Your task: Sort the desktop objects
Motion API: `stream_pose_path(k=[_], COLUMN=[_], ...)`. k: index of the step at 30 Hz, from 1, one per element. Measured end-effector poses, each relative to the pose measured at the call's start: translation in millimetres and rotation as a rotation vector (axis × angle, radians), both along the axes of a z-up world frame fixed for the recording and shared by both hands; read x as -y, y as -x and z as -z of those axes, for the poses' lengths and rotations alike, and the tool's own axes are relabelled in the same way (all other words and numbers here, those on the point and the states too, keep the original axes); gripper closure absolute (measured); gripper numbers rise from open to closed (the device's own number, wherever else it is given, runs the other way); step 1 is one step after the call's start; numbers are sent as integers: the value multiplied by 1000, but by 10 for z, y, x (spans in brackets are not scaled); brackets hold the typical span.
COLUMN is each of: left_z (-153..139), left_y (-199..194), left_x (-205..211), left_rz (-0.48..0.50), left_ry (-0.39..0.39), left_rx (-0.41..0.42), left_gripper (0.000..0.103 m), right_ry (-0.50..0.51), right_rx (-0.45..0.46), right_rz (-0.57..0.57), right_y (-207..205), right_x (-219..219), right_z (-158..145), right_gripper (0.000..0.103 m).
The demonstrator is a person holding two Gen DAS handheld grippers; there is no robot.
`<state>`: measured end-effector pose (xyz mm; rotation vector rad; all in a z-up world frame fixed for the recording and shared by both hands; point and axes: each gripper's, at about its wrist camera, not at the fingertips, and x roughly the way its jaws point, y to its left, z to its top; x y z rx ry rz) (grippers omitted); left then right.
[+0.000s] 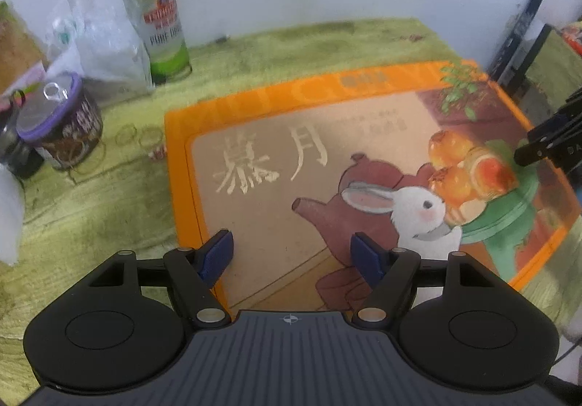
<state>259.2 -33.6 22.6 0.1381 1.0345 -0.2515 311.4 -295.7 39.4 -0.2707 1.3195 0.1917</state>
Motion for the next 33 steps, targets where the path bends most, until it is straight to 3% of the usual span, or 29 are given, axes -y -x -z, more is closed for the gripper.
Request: stream_pose_path(k=[8, 23, 33], left_z=[53, 47, 36], left_y=[10, -6, -31], left_x=[98, 105, 118], left_rz=[21, 12, 16], left_ry=[-39, -36, -47], left_rx=[-18, -32, -52], left_gripper=[21, 19, 19], right_ry=[-7, 3, -1], right_rx=[-34, -47, 36], right_rz=[5, -22, -8], right_y=[-49, -93, -547], right_x=[12, -15, -40], right_z=[92, 72, -96], right_gripper=[66, 67, 67])
